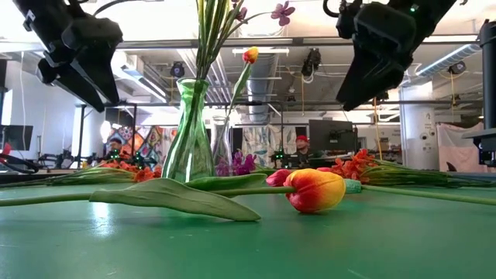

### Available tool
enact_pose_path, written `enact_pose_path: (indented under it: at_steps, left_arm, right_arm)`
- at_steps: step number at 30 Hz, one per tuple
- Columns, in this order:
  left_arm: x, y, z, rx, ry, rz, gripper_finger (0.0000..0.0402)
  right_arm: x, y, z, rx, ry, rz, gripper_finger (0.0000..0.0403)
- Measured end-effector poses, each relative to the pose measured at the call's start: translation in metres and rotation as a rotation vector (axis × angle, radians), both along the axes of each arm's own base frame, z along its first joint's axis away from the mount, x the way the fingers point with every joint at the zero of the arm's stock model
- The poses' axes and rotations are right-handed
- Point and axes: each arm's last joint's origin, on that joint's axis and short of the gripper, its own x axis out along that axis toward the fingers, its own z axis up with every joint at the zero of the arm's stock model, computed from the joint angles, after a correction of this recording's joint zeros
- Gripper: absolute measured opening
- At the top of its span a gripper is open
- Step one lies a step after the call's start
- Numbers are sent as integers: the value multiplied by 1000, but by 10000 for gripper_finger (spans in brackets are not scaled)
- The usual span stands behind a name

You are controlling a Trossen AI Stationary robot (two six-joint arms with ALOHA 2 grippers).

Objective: Sort flowers into vase by color
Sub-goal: Put the left orange flowers into the green vase

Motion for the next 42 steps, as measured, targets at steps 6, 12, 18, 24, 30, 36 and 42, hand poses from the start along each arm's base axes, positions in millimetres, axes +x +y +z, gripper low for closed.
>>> enact_pose_path:
  at_steps: [6,12,18,24,30,36,42]
  left_arm:
    - [3,9,-7,-36,71,65,251]
    - [6,20,-12,-72,150,90,236]
    - [5,26,-13,-69,172,120,225]
    - [4,41,-21,-54,278,240,224]
    - [12,55,-34,-40,385,258,224]
    - [18,67,-46,-24,477,282,224]
    - [22,73,-53,1,537,270,224]
  right_arm:
    - [0,0,0,-4,2,5,303]
    - [0,0,-2,-6,8,6,309]
    - [-1,0,-4,-9,14,6,305]
    - [-1,-2,-4,-47,6,-19,304]
    - [-1,-2,-4,-53,0,-20,313]
    - [-1,-2,-4,-51,0,-21,314]
    - [-1,-2,-4,-52,3,-21,316]
